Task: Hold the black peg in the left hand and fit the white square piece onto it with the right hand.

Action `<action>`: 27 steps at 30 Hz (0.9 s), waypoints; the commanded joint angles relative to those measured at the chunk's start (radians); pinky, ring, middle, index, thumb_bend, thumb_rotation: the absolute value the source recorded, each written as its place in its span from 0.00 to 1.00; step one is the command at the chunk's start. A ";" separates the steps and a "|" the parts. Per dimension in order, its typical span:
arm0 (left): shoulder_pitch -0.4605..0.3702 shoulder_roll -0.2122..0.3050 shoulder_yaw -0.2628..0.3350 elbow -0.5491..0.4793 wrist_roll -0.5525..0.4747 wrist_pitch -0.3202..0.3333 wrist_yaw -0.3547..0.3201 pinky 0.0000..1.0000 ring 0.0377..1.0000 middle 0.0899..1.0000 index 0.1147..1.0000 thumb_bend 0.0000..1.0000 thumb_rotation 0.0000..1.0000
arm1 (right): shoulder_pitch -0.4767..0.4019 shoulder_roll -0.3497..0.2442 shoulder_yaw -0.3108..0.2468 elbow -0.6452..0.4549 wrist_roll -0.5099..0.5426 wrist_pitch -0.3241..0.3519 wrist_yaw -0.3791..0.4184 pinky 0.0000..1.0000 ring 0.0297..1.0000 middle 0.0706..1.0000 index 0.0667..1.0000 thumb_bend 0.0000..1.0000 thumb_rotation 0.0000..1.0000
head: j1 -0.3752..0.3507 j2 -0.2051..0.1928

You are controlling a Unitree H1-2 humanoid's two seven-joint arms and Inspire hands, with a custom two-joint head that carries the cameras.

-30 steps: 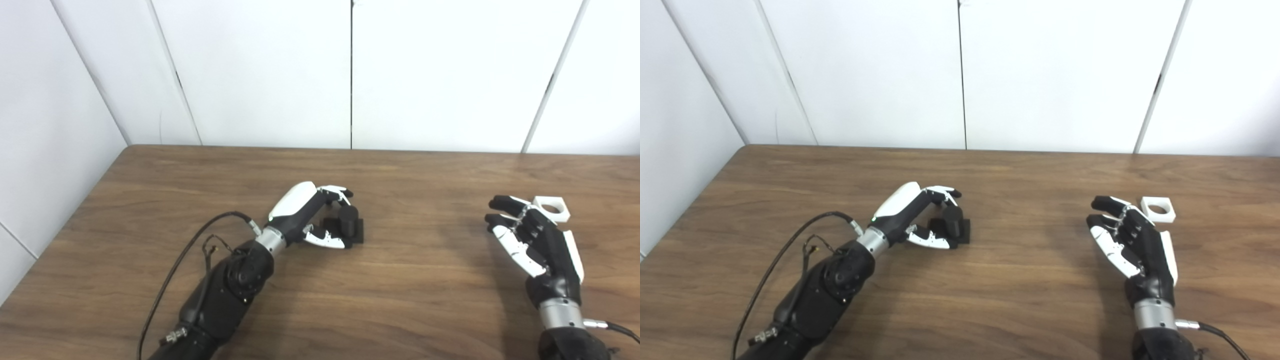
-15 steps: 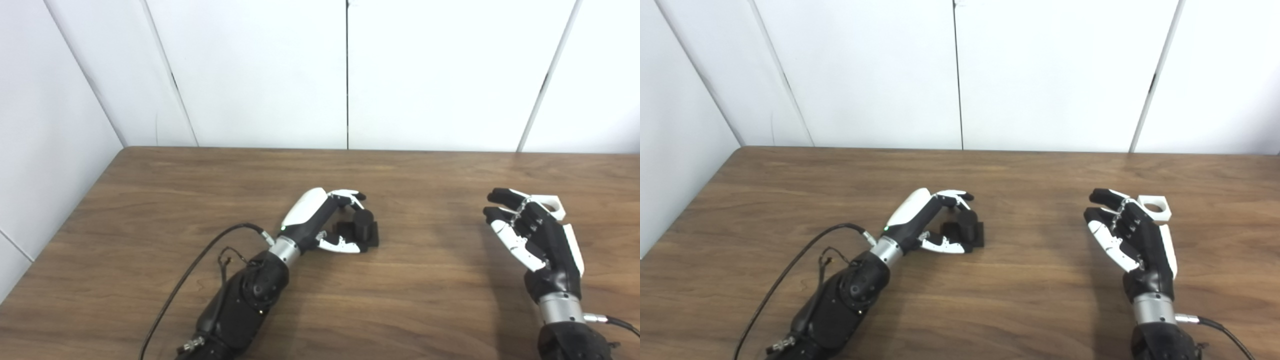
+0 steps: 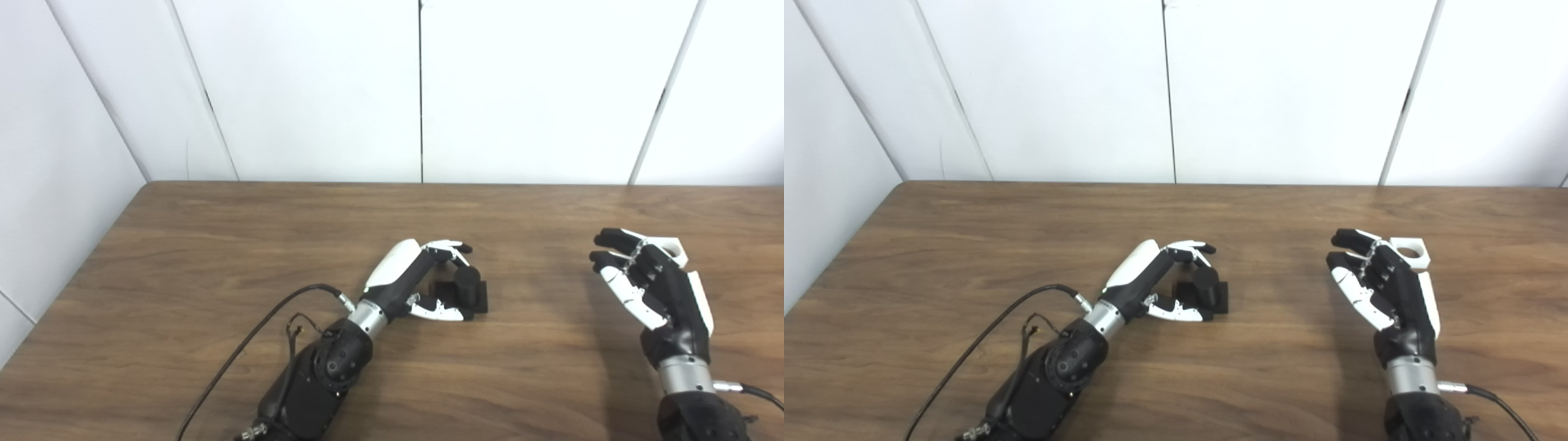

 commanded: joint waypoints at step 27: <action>0.029 0.047 -0.005 0.025 -0.012 -0.016 -0.048 0.77 0.86 0.81 0.42 0.52 0.07 | -0.267 -0.370 -0.045 -0.022 -0.184 0.021 0.071 0.54 0.63 0.69 0.65 0.53 0.23 | -0.289 -0.044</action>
